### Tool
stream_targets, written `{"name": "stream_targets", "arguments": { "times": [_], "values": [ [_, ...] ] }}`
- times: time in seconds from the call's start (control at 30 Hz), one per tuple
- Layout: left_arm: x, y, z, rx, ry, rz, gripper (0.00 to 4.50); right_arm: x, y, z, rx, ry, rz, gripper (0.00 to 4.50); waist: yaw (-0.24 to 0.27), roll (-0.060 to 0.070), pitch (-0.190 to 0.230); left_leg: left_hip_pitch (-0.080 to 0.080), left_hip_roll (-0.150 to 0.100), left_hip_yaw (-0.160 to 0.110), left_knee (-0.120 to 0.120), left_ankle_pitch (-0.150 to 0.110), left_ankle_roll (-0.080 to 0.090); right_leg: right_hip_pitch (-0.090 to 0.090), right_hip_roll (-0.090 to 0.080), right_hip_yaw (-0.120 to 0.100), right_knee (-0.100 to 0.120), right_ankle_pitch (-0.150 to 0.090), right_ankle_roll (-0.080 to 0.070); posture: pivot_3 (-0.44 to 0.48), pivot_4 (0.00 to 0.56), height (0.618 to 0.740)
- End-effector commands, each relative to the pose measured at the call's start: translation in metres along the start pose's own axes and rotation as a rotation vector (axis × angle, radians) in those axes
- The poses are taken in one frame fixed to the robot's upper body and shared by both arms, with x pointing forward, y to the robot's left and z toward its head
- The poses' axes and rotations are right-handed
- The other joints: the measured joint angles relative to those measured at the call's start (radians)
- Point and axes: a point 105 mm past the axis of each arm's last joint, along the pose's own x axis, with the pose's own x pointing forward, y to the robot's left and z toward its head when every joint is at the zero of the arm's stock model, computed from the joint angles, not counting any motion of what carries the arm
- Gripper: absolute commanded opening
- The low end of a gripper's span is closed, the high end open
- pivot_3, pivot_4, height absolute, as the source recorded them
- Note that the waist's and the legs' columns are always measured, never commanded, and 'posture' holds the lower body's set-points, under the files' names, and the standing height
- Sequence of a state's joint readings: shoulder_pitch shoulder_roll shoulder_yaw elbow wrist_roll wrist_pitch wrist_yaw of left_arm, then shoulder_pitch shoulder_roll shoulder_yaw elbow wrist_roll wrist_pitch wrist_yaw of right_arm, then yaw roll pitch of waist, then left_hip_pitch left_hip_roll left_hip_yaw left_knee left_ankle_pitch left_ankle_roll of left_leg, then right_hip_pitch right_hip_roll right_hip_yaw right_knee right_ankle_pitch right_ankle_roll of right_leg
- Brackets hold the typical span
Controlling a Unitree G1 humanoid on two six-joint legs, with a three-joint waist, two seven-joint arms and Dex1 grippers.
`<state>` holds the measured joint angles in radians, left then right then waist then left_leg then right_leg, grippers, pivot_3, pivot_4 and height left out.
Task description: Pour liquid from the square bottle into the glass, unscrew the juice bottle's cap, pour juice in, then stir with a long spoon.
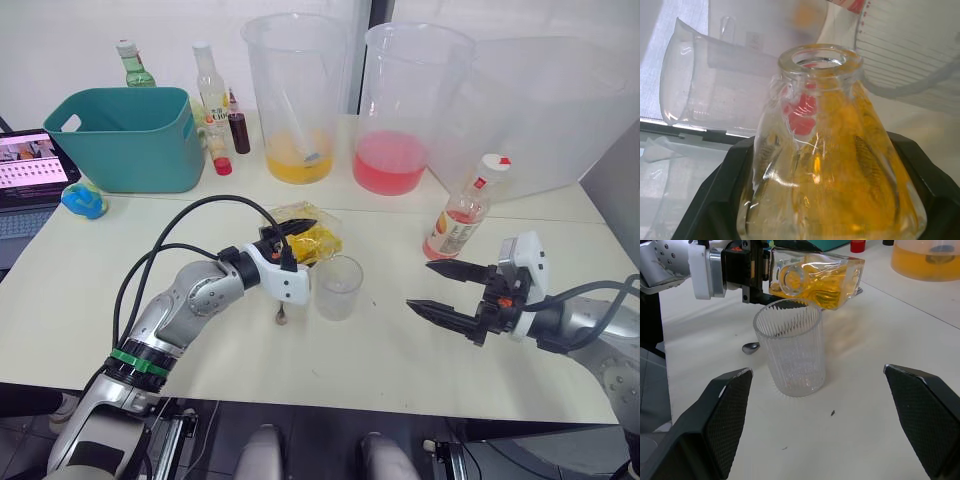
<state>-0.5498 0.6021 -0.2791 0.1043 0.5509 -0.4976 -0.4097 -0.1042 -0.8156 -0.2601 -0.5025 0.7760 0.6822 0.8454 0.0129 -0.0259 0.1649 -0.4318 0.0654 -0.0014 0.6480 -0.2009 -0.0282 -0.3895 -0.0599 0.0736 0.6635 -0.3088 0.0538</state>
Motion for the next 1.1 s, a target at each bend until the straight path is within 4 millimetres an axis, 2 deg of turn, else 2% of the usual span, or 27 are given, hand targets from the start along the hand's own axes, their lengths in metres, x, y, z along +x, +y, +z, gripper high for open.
{"name": "stream_targets", "arguments": {
  "times": [0.03,0.4,1.1],
  "values": [
    [0.001,0.033,0.016,0.111,-0.079,0.132,2.79,-0.003,0.001,0.011,-0.059,-0.026,-0.011,4.44,0.0,0.0,0.0,0.0,0.0,0.0,0.0,0.0,0.0,0.0,0.0,0.0,0.0,0.0,0.0,0.0,0.15,0.728],
    [0.004,0.034,0.016,0.198,-0.084,0.156,2.79,-0.004,0.0,0.009,-0.062,-0.021,-0.021,4.44,0.001,0.0,0.0,0.0,0.0,0.0,0.0,0.0,0.0,0.0,0.0,0.0,0.0,0.0,0.0,0.0,0.15,0.728],
    [0.009,0.05,0.017,0.362,-0.083,0.238,2.79,-0.004,-0.002,0.007,-0.071,-0.01,-0.025,4.44,0.002,0.0,0.0,0.0,0.0,0.0,0.001,0.0,0.0,0.0,0.0,0.0,0.001,0.0,0.0,0.0,0.15,0.728]
  ]
}}
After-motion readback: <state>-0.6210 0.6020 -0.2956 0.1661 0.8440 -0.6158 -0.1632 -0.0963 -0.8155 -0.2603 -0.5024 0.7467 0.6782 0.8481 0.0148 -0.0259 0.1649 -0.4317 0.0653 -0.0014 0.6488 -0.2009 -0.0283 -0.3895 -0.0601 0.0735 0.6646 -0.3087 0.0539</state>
